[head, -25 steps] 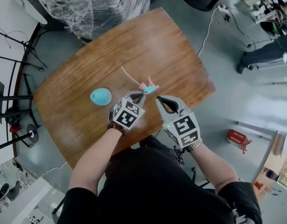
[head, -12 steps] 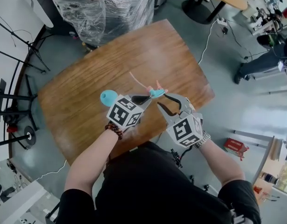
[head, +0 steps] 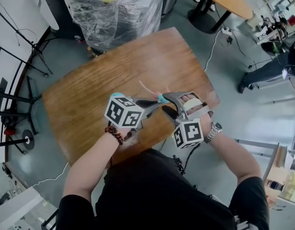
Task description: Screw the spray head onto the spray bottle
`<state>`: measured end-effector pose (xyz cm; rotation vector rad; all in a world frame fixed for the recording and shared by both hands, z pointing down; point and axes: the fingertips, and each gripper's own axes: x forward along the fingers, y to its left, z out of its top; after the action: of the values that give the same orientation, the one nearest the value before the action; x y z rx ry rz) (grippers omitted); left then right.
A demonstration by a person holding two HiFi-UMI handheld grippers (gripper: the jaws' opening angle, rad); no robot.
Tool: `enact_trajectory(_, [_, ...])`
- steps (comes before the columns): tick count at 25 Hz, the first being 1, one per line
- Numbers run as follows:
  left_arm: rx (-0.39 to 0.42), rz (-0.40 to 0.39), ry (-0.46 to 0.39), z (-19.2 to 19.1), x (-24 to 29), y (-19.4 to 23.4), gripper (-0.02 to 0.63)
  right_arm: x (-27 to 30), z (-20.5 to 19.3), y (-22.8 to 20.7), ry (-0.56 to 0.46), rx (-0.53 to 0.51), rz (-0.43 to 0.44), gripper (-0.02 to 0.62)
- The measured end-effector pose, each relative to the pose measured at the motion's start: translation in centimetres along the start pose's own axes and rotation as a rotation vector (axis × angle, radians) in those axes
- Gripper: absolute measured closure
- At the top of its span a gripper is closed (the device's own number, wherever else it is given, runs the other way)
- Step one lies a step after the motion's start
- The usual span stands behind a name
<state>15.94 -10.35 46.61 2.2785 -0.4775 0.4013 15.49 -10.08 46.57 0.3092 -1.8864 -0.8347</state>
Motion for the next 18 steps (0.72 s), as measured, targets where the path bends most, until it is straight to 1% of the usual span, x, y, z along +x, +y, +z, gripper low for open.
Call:
enact_trajectory(2, [-0.024,-0.034,-0.011,0.1,-0.5,-0.6,0.578,0.4,0.4,0.2,0.006,-0.082,0.011,0.379])
enact_trajectory(5, [-0.057,-0.082,-0.027,0.2,-1.2,-1.3,0.578,0.9,1.1,0.4,0.023,-0.160,0.037,0.379])
enact_trajectory(8, [-0.084,-0.124,-0.034,0.1,-1.9,-2.1,0.578,1.2,1.7,0.7,0.037,-0.215,0.051,0.380])
enact_trajectory(12, [-0.099,-0.163,-0.031,-0.3,-2.9,-2.8,0.577,1.2,2.7,0.8,0.062,-0.264,0.054,0.385])
enact_trajectory(14, [-0.103,-0.174,-0.033,-0.5,-3.5,-2.9,0.577,1.2,3.2,0.7,0.065,-0.285,0.048,0.409])
enact_trajectory(16, [-0.105,-0.184,-0.035,-0.6,-3.9,-3.0,0.577,1.1,3.7,0.7,0.064,-0.301,0.043,0.460])
enact_trajectory(18, [-0.101,-0.192,-0.033,-0.7,-4.2,-3.0,0.577,1.1,4.0,0.9,0.065,-0.309,0.046,0.469])
